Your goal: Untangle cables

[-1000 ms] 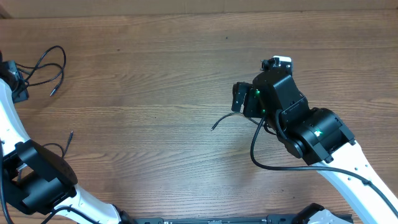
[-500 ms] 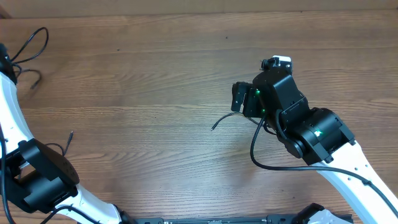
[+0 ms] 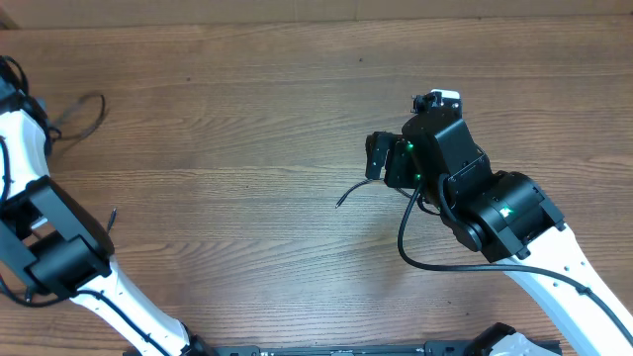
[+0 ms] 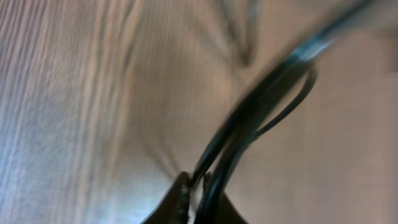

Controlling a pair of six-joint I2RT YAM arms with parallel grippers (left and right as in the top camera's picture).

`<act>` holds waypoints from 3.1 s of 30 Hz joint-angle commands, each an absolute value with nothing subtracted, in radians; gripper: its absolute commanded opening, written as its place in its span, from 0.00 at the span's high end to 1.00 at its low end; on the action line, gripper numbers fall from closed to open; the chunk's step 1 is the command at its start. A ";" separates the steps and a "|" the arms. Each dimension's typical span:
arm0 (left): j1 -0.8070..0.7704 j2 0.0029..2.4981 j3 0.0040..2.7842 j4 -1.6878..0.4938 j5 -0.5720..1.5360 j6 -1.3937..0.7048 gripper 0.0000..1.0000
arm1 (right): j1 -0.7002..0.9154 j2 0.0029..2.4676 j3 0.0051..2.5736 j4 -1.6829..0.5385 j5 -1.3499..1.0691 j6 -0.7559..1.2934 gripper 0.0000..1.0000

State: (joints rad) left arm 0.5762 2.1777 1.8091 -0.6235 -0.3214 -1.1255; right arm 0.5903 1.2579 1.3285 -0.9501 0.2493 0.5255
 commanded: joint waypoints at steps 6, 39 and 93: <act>0.568 2.197 1.821 -0.678 -0.146 -1.035 0.96 | 0.588 1.260 1.343 -0.935 0.242 0.535 0.00; 0.461 2.197 2.444 -1.044 0.414 -0.849 0.00 | 0.588 1.261 1.343 -0.963 0.223 0.535 0.00; -0.740 2.386 2.475 -1.095 0.168 0.095 0.00 | 0.311 0.756 1.383 -1.308 0.432 0.707 0.00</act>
